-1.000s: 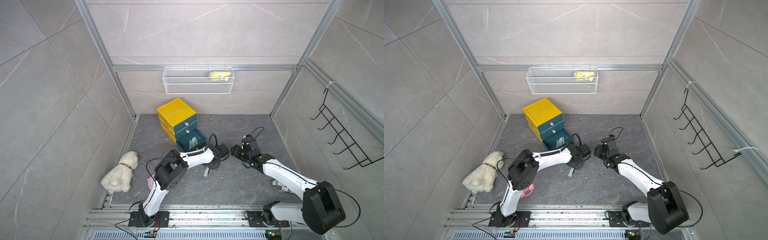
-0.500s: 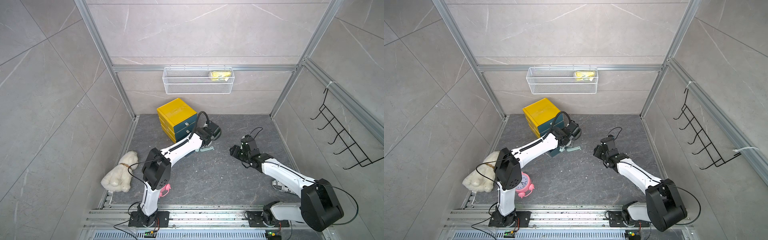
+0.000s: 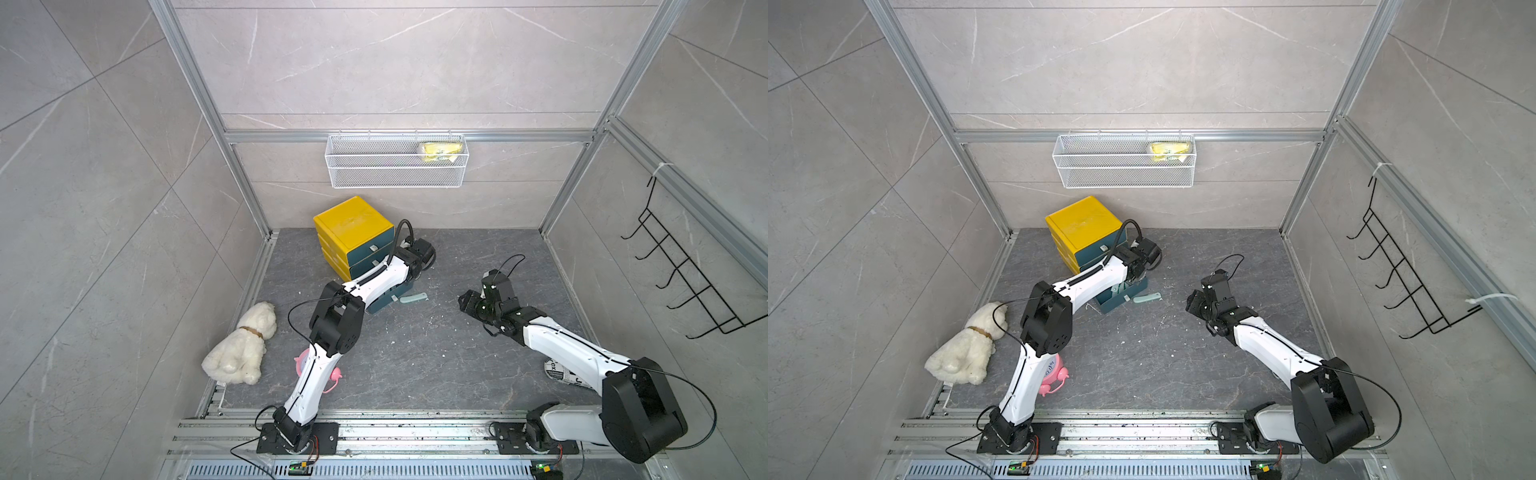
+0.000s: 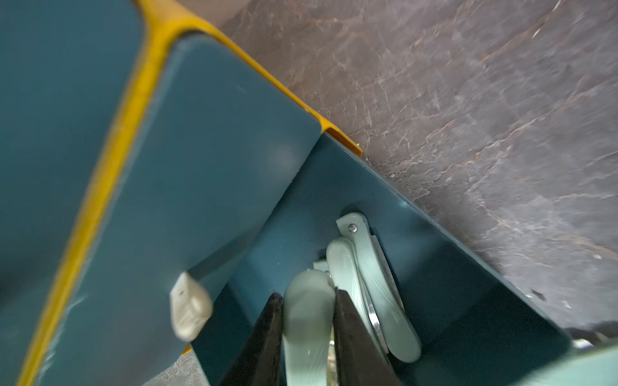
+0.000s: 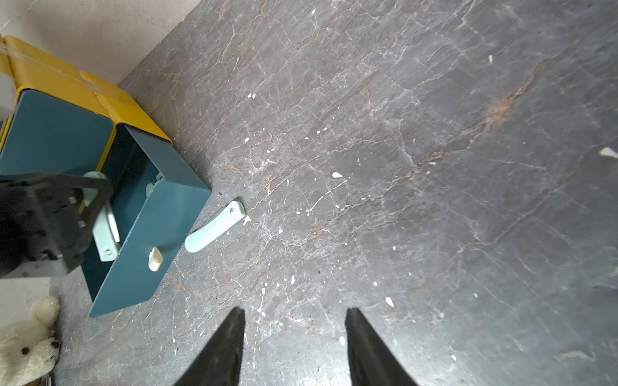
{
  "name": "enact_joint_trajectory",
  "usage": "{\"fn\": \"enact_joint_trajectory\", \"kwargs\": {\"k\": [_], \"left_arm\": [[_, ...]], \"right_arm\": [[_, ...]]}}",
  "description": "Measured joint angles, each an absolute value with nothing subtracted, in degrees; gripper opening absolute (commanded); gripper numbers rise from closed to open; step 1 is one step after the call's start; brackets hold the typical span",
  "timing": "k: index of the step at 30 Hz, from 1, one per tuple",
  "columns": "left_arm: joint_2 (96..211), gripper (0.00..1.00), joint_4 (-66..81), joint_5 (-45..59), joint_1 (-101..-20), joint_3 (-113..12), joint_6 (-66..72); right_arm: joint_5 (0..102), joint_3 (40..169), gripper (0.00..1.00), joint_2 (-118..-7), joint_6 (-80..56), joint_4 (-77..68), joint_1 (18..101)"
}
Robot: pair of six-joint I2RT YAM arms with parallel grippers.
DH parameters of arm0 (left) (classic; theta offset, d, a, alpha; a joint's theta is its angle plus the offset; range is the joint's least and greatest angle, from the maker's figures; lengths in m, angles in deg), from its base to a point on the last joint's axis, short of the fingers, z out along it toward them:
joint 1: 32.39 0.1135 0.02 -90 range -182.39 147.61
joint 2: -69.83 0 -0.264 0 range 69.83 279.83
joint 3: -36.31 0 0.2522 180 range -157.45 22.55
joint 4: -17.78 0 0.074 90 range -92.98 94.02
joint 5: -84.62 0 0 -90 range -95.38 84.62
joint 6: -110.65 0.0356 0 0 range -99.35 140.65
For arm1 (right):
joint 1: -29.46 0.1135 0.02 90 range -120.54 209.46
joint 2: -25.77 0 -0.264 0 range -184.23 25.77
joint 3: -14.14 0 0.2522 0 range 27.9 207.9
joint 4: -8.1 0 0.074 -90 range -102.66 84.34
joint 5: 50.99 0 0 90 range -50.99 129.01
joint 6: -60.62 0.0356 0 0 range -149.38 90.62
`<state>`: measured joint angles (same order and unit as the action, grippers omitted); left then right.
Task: Place the fruit knives into the drawer by color
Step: Place the fruit knife in the drawer, then adjust the fruit knife at the center of the board.
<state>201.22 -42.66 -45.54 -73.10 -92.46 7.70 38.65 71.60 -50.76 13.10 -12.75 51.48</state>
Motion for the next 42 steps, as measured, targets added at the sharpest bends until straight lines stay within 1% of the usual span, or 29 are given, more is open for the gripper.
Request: {"fn": "enact_joint_trajectory", "kwargs": {"k": [1,3,5,6,10,12,15,18,23,27,33,40,42], "left_arm": [[201.2,0.42,-43.0,-45.4,-73.0,-92.5,7.7],[201.1,0.49,-43.4,-45.3,-72.9,-92.5,7.5],[201.0,0.61,-43.3,-45.2,-72.9,-92.6,7.6],[201.0,0.63,-43.3,-45.0,-72.9,-92.6,7.6],[199.9,0.68,-43.2,-44.0,-72.9,-92.0,7.7],[198.4,0.73,-43.1,-43.6,-73.1,-91.2,7.6],[195.0,0.82,-43.0,-42.8,-73.7,-90.2,7.5],[191.4,0.89,-42.4,-42.5,-75.2,-90.1,7.4],[185.3,0.93,-40.8,-41.6,-79.1,-88.7,7.2],[180.1,0.95,-39.3,-39.6,-81.7,-84.7,6.0],[171.3,0.95,-36.8,-36.7,-83.1,-74.4,3.4],[161.5,0.96,-33.3,-36.1,-84.4,-58.8,-1.5],[158.5,0.96,-32.9,-36.0,-84.5,-54.0,-3.3]], "right_arm": [[38.8,71.6,0.52,-50.8,13.1,-12.7,51.5],[38.8,71.6,0.52,-50.8,13.1,-12.6,51.5],[38.9,71.6,0.52,-50.8,13.1,-12.6,51.5],[39.0,71.6,0.53,-50.8,13.1,-12.6,51.5],[39.3,71.6,0.53,-50.8,13.1,-12.6,51.5],[39.3,71.6,0.53,-50.8,13.1,-12.6,51.5],[39.5,71.6,0.53,-50.8,13.1,-12.6,51.5],[39.7,71.6,0.53,-50.8,13.1,-12.6,51.5],[39.9,71.6,0.53,-51.2,13.1,-12.6,51.5],[40.7,72.0,0.53,-51.8,12.7,-12.6,51.5],[44.1,74.0,0.53,-55.0,10.4,-12.5,51.5],[47.7,80.0,0.53,-64.9,6.3,-11.6,54.8],[48.2,82.2,0.51,-67.7,5.4,-11.1,56.0]]}}
